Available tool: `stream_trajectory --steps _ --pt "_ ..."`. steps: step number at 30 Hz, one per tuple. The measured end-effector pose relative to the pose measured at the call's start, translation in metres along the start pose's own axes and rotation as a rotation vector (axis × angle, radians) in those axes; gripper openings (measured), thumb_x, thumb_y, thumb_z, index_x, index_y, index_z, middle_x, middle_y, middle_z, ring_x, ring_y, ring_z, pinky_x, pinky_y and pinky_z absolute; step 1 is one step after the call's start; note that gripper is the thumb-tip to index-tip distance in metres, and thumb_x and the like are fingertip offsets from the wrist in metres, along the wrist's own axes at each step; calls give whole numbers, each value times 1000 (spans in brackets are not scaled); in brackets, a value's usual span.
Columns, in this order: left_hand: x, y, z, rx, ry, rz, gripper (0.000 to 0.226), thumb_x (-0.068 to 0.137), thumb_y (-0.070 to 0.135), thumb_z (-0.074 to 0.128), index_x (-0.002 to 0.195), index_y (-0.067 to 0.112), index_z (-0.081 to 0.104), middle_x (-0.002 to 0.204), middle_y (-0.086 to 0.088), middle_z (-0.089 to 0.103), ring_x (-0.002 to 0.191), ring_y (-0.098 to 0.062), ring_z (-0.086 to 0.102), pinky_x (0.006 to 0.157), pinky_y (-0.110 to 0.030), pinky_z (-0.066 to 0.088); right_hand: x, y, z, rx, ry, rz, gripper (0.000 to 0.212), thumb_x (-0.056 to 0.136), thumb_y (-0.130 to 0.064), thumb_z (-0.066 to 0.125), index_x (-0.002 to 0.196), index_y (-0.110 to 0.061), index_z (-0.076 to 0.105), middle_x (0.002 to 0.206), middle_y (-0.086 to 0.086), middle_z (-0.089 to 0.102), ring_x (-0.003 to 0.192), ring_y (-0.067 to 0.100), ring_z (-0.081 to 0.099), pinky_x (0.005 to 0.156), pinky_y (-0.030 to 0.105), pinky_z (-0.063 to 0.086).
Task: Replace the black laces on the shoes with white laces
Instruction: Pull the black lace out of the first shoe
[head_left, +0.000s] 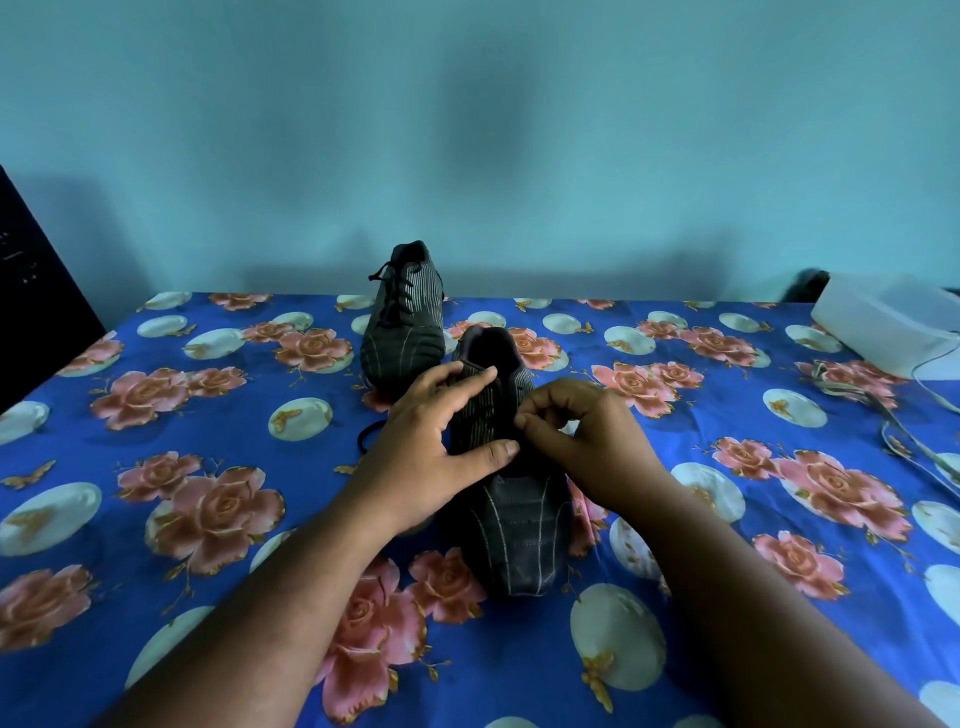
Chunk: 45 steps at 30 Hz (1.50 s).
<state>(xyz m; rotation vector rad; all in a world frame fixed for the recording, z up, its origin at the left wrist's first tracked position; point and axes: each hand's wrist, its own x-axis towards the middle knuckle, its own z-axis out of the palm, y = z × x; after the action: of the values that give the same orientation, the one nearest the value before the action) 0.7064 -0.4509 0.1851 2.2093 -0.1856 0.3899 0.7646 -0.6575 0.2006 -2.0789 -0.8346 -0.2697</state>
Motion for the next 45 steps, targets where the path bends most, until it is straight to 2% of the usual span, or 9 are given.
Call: stream_trajectory --steps 3,8,12,15,23,28,31,38,45 --pt "0 1 0 0 20 15 78 71 67 73 143 51 48 150 17 34 143 -2 33 115 -27 32 -1 -5 0 248 -114 181 15 97 -13 62 85 -20 66 72 -10 60 67 8 52 64 21 43" --pt "0 1 0 8 12 6 79 70 69 70 143 53 47 149 19 33 143 -2 33 118 -33 34 -1 -2 -7 533 -194 266 17 90 -22 52 87 -7 57 79 11 47 76 23 43 73 41 37" --pt "-1 1 -1 0 -3 -1 83 67 76 64 145 53 45 151 19 32 144 -2 31 118 -35 35 -2 -1 -1 199 -68 101 23 90 -38 73 89 -17 65 77 0 62 74 13 56 71 25 45" --pt "-1 1 -2 -5 -12 1 84 68 76 64 145 52 45 152 18 32 144 -2 30 118 -36 35 -2 -5 -4 43 24 -11 7 87 -25 79 86 -26 72 79 -9 67 79 9 59 69 14 42" --pt "0 -2 0 -23 -9 10 79 68 75 66 141 60 41 151 19 31 144 -6 35 118 -43 37 -1 1 -12 524 -167 259 21 89 -22 54 88 -2 59 78 9 53 77 14 49 72 21 43" --pt "0 -1 -1 -22 -40 -2 79 67 78 64 140 65 36 153 22 28 144 -8 33 118 -44 38 -1 6 -5 104 -69 45 35 87 -50 70 81 -17 62 78 -7 61 79 11 56 74 23 44" --pt "-1 0 -2 -12 -50 -4 80 67 79 63 140 66 34 153 25 26 144 -8 33 117 -43 38 -1 4 -4 20 5 -27 20 90 -37 74 82 -20 67 82 -12 65 87 10 61 81 25 44" --pt "0 0 -1 -17 -41 1 82 67 78 63 141 64 32 152 23 28 145 -11 33 117 -46 38 0 -2 -14 578 27 161 23 92 -17 53 83 4 56 76 0 55 75 8 50 73 17 42" --pt "0 -1 -1 -2 -42 -6 82 68 78 63 143 60 37 154 20 28 145 -12 32 117 -47 37 -1 8 -4 -32 57 -52 26 91 -49 64 90 -23 68 85 -11 64 88 9 57 78 19 40"
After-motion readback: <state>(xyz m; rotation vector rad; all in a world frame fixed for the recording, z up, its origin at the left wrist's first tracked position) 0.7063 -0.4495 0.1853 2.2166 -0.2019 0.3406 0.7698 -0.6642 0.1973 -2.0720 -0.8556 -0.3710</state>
